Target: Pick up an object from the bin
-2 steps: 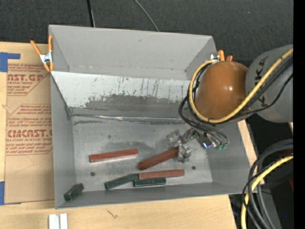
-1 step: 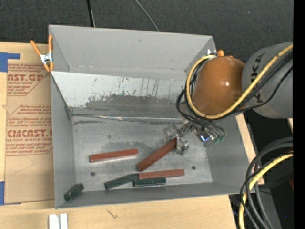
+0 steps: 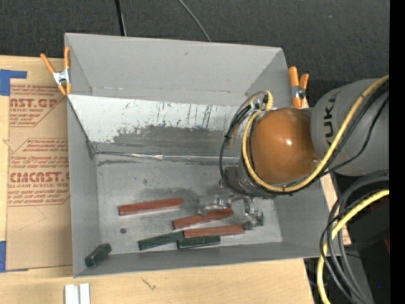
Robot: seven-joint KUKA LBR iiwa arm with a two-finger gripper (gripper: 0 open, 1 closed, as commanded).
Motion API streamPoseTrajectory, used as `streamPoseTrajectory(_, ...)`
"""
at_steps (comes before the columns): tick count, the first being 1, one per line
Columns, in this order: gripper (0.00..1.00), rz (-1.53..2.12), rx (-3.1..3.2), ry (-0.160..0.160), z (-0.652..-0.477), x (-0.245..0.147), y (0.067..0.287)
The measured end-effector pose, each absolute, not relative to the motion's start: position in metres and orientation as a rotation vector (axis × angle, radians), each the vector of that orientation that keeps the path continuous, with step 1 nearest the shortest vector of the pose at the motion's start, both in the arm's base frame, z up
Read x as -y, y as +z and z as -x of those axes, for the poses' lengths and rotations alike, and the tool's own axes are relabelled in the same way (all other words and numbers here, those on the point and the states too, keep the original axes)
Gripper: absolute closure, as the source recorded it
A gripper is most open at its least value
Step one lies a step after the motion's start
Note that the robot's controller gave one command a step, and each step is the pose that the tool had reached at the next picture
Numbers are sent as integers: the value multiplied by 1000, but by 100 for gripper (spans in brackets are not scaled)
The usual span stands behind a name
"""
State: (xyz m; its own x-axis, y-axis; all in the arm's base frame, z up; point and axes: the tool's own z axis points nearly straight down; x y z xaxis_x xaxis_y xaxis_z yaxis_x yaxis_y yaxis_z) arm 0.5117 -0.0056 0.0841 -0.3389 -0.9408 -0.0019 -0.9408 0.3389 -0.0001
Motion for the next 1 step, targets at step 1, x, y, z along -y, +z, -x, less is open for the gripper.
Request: streamPoseTrajectory(1,0,1921,-2484,2,-505,4,70)
